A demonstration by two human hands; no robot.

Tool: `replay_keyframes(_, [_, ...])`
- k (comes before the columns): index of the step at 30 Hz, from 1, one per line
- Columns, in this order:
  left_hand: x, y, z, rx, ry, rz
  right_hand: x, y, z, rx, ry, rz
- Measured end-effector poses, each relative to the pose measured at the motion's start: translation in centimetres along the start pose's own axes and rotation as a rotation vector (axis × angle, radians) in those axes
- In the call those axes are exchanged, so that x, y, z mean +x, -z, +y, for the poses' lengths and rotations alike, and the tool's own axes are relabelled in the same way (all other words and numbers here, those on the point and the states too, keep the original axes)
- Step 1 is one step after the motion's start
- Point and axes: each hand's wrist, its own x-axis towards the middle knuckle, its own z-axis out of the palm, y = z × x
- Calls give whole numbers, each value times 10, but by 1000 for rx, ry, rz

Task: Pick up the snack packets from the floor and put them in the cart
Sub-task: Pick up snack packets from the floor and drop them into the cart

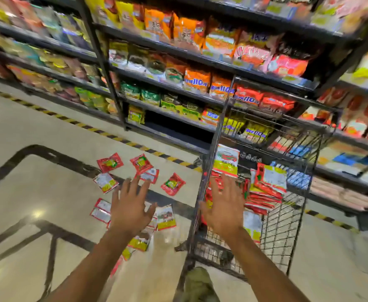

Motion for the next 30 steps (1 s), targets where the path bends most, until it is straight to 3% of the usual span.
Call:
replay_keyframes(9, [-132,40,-189,6,152,-10,-81,8,-193,-29,146,-76])
replay_keyframes(15, [-170,33,-264,-14,251,-75,-98,-18,-275,-37,211,-159])
replay_keyframes(21, [-171,-8,-300,-56,240,-196,-96,-72,-309,-17,201,-259])
replay_keyframes(30, [-103,-97,-321,-16,186,-317,-53,-180,-300,58,90,-363])
